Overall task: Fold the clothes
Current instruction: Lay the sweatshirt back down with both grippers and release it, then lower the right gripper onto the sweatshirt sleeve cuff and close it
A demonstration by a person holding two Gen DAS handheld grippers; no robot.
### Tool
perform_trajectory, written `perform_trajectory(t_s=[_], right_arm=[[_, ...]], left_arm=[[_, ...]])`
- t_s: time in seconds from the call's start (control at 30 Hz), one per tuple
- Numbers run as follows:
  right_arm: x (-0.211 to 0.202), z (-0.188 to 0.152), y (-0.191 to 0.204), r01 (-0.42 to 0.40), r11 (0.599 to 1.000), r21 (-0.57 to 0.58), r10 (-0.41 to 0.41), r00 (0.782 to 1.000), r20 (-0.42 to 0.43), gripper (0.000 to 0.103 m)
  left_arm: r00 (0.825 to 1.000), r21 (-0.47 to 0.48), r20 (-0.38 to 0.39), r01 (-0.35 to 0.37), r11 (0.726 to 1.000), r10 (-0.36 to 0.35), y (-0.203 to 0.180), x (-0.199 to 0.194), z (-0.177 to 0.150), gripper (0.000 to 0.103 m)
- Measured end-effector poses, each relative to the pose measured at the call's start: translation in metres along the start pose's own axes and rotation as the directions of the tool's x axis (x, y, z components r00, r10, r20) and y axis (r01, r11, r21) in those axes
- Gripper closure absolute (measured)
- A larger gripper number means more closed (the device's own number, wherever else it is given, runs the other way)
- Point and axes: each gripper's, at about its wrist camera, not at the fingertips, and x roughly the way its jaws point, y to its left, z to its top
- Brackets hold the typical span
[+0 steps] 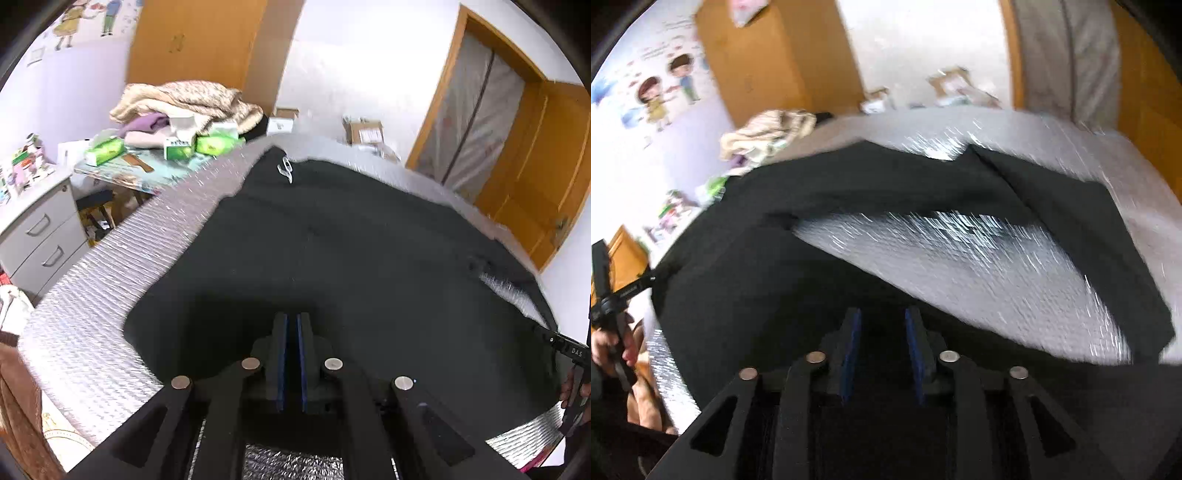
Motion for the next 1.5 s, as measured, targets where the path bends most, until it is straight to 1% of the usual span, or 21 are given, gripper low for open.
perform_trajectory(t_s=[0.07, 0.3, 0.4, 0.5, 0.63, 0.7, 0.73, 0.9, 1.0, 1.1, 1.2, 1.33, 1.5], right_arm=[[-0.004, -0.004, -0.005, -0.010, 1.000, 0.028, 0.009, 1.000, 0.019, 0.073], [-0.014, -0.020, 0.004, 0.022, 0.999, 0.027, -0.023, 0.999, 0.035, 0.072], [-0.015, -0.030, 0.005, 0.038, 0.999, 0.033, -0.040, 0.998, 0.039, 0.071], [-0.019, -0.033, 0.007, 0.046, 0.999, 0.029, -0.047, 0.998, 0.032, 0.071], [-0.024, -0.028, 0.000, 0.044, 0.998, 0.039, -0.045, 0.998, 0.035, 0.070], [-0.028, -0.025, -0.006, 0.043, 0.998, 0.043, -0.045, 0.998, 0.039, 0.067], [-0.030, -0.023, -0.008, 0.042, 0.998, 0.045, -0.044, 0.998, 0.041, 0.066], [-0.040, -0.014, -0.023, 0.040, 0.998, 0.055, -0.043, 0.998, 0.052, 0.066], [-0.051, -0.002, -0.049, 0.091, 0.991, 0.101, -0.100, 0.991, 0.089, 0.066], [-0.055, 0.005, -0.071, 0.112, 0.983, 0.145, -0.127, 0.987, 0.099, 0.066], [-0.054, 0.007, -0.080, 0.107, 0.981, 0.161, -0.125, 0.987, 0.104, 0.065], [-0.048, 0.010, -0.084, 0.087, 0.985, 0.150, -0.102, 0.990, 0.099, 0.066], [-0.049, 0.013, -0.088, 0.077, 0.988, 0.137, -0.095, 0.987, 0.131, 0.065]], left_arm=[[1.000, 0.028, 0.021, -0.012, 1.000, 0.012, -0.002, 0.003, 0.000, 0.098], [0.999, 0.027, 0.045, 0.015, 1.000, -0.016, 0.005, 0.004, 0.001, 0.099], [0.999, 0.036, 0.049, 0.000, 0.999, -0.002, 0.004, 0.007, 0.003, 0.099], [0.999, 0.041, 0.043, -0.011, 0.999, 0.009, 0.006, 0.011, 0.008, 0.099], [0.999, 0.043, 0.027, -0.044, 0.998, 0.043, 0.003, 0.013, 0.012, 0.099], [0.998, 0.043, 0.016, -0.069, 0.997, 0.069, -0.005, 0.010, 0.014, 0.099], [0.998, 0.045, 0.017, -0.068, 0.997, 0.068, -0.009, 0.008, 0.015, 0.099], [0.998, 0.108, 0.057, -0.007, 0.994, 0.001, -0.052, -0.007, 0.028, 0.099], [0.998, 0.144, 0.059, 0.025, 0.989, -0.034, -0.084, -0.001, 0.037, 0.099], [0.998, 0.185, 0.034, 0.038, 0.982, -0.045, -0.118, 0.013, 0.043, 0.099], [0.998, 0.202, 0.000, 0.065, 0.977, -0.066, -0.144, 0.026, 0.043, 0.099], [0.996, 0.232, -0.037, 0.093, 0.968, -0.087, -0.166, 0.039, 0.040, 0.099], [0.994, 0.258, -0.061, 0.100, 0.961, -0.087, -0.184, 0.051, 0.038, 0.099]])
